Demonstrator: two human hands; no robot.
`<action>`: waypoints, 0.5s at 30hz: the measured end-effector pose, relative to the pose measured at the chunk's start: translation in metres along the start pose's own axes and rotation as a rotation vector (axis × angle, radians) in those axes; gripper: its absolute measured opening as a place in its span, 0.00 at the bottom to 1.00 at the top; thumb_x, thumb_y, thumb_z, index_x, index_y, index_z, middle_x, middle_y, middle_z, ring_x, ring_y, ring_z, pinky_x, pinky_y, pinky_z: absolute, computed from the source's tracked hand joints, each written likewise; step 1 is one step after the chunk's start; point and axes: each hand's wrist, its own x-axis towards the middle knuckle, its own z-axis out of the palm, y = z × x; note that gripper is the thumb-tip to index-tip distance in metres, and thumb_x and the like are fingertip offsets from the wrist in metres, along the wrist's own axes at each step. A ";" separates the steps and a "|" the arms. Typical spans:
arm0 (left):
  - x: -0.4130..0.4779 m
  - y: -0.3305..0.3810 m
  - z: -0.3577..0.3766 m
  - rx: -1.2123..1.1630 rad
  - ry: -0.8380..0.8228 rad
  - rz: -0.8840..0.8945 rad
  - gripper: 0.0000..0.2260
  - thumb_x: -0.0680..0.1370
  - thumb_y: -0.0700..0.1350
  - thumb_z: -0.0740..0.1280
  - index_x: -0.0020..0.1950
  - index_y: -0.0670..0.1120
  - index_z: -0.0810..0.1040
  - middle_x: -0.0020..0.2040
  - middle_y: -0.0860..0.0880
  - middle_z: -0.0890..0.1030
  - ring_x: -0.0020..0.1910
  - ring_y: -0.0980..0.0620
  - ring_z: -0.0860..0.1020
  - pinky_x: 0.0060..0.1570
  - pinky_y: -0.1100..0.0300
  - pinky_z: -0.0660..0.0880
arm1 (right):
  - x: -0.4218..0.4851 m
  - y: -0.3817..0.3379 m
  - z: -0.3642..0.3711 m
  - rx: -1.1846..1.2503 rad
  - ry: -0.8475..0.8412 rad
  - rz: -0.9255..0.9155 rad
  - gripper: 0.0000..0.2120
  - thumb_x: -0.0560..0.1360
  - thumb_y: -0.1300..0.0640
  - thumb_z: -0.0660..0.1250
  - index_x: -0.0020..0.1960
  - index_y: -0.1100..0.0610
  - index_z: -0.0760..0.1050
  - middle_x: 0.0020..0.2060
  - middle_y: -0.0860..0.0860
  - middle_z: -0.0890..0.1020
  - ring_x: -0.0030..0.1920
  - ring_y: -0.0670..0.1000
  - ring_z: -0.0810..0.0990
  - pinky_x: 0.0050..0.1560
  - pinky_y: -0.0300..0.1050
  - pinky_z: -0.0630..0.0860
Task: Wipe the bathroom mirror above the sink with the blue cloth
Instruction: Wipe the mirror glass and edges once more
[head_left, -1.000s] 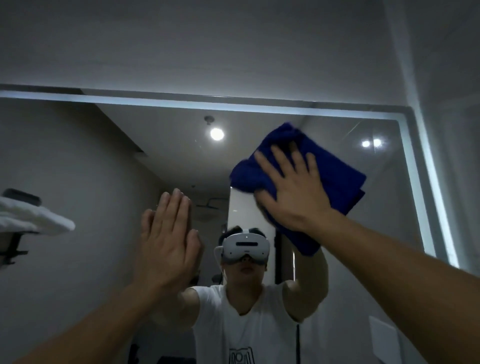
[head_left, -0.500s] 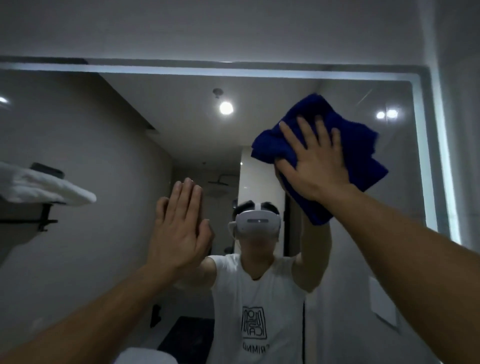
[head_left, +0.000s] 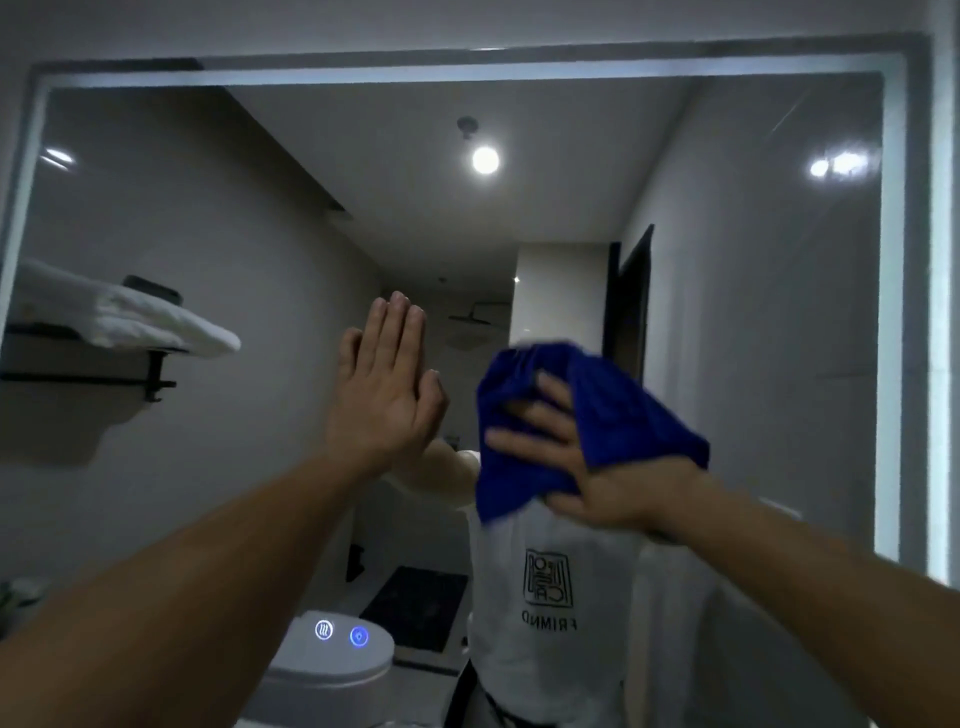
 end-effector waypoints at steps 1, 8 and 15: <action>0.000 0.000 0.000 -0.007 -0.006 -0.004 0.32 0.80 0.57 0.43 0.82 0.46 0.46 0.82 0.48 0.43 0.80 0.54 0.39 0.77 0.53 0.39 | 0.010 0.015 -0.009 0.031 0.026 0.181 0.33 0.77 0.34 0.50 0.79 0.38 0.42 0.80 0.45 0.45 0.79 0.57 0.40 0.75 0.57 0.30; -0.002 -0.002 0.004 -0.044 0.017 0.008 0.30 0.82 0.55 0.47 0.82 0.46 0.45 0.82 0.48 0.43 0.80 0.53 0.40 0.78 0.46 0.45 | 0.036 -0.035 -0.012 -0.040 0.119 0.740 0.34 0.79 0.36 0.48 0.81 0.46 0.45 0.80 0.55 0.52 0.79 0.63 0.47 0.76 0.66 0.42; 0.001 -0.008 0.006 -0.099 -0.020 0.042 0.31 0.82 0.56 0.46 0.82 0.45 0.44 0.82 0.46 0.42 0.80 0.50 0.40 0.77 0.42 0.45 | -0.059 -0.191 0.060 0.077 -0.116 0.439 0.37 0.73 0.38 0.63 0.79 0.44 0.58 0.76 0.49 0.63 0.75 0.62 0.59 0.76 0.64 0.41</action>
